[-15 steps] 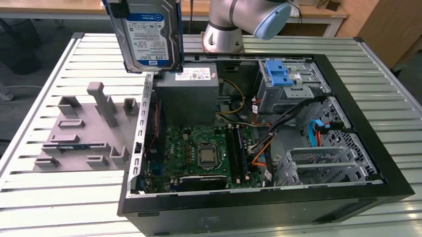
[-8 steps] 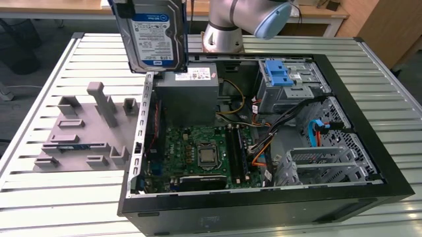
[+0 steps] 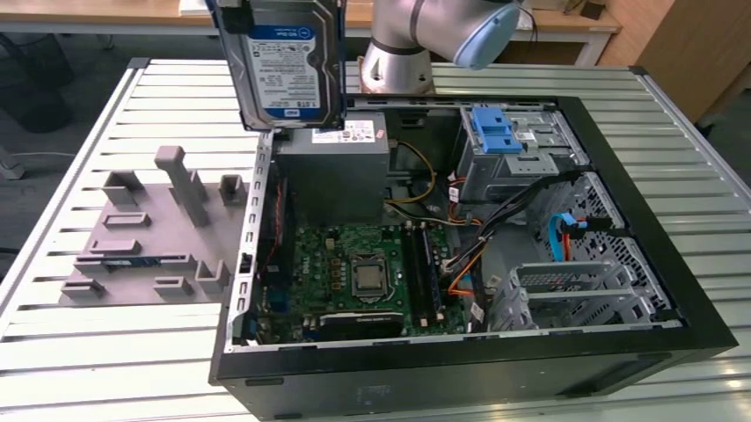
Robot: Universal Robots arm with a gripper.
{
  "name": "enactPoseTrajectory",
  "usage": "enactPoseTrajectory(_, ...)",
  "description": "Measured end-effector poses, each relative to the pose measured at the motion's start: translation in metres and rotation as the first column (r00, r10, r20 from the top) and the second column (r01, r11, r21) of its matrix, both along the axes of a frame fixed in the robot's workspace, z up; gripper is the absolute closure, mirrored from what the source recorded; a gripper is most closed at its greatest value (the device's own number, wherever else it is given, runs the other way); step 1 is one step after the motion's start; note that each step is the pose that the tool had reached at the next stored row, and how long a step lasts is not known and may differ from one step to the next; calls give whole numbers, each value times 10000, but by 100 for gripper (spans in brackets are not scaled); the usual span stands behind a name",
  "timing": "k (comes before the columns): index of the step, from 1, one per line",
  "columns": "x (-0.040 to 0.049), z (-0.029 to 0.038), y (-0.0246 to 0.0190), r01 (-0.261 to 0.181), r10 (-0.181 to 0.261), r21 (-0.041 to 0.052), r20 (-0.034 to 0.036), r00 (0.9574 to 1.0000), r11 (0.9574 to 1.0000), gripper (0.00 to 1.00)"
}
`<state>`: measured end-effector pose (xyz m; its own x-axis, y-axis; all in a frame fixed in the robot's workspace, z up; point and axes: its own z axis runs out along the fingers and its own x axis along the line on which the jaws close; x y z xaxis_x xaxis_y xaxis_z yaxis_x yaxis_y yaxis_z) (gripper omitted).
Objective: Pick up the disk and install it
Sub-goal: 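Pick up the disk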
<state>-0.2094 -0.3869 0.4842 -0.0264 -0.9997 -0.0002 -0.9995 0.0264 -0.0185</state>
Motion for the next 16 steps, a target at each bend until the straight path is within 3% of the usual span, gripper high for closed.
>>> enactPoseTrajectory(16, 173, 0, -61, 0, 0, 0, 0, 10000, 10000, 64)
